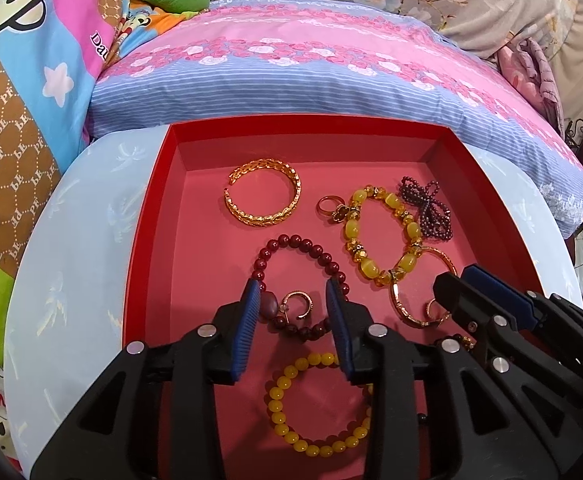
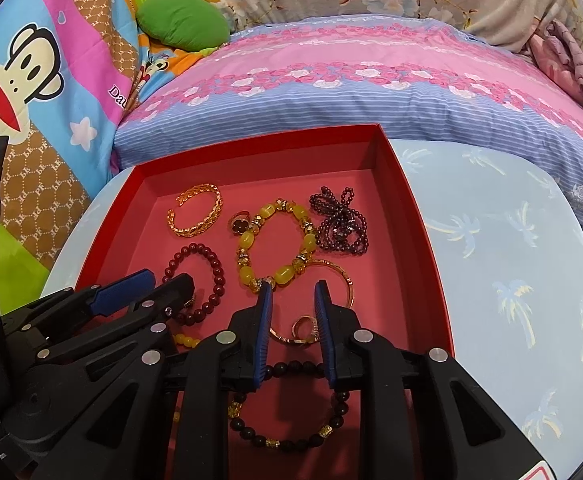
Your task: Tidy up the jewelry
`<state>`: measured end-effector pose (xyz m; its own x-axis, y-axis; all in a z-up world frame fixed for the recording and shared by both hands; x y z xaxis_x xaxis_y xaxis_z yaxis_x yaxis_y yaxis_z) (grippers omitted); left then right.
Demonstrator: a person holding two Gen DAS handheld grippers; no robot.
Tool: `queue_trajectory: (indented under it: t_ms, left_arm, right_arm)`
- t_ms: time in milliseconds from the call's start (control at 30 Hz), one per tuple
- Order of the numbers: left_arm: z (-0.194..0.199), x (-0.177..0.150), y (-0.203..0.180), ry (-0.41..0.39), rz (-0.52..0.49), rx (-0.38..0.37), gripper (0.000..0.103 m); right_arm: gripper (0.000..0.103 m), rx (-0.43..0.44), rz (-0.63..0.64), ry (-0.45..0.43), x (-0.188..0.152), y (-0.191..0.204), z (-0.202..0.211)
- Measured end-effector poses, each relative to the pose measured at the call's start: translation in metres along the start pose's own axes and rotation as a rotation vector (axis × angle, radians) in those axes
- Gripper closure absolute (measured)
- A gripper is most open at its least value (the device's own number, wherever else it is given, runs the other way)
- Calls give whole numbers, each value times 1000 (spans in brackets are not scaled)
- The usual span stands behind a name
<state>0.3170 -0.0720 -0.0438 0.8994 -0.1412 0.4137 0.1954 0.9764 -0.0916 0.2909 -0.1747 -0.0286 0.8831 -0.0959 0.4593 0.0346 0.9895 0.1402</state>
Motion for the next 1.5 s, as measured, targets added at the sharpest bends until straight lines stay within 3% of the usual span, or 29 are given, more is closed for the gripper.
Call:
queue_trajectory:
  t_ms: [267,633,800,1133,1500]
  left_arm:
    - [8,-2,0,-20,-4,38,60]
    - [41,-18,-1,-53,4,43,48]
    - [58,-32,-1,-67,28,56,34]
    - [88,-59,-10,-96,1,79,32]
    - [103,-92,-6,-103,20,122,15]
  right_arm:
    - [80,-20,0,-14,-3,-2,9]
    - [64,-29,-31,-64,-16,-9,48]
    - [56,-33,-54,-84,-29,-14,68]
    - [47,-61,-65,-116,-57,-19,99]
    - [41,-97,-71,-138,-89,-21,118]
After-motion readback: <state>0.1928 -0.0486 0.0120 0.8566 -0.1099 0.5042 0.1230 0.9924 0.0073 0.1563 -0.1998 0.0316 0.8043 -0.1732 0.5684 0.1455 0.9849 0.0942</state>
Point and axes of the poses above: each gripper's, at about its wrist camera, not at the fingertips, and z roughly against the way its jaws point, y to its left, x to its top, the point moved 7 cm from there along -z, roughly the way its jaws point, and after that the axes turned 10 degrees about y, right-handed, at the moved point
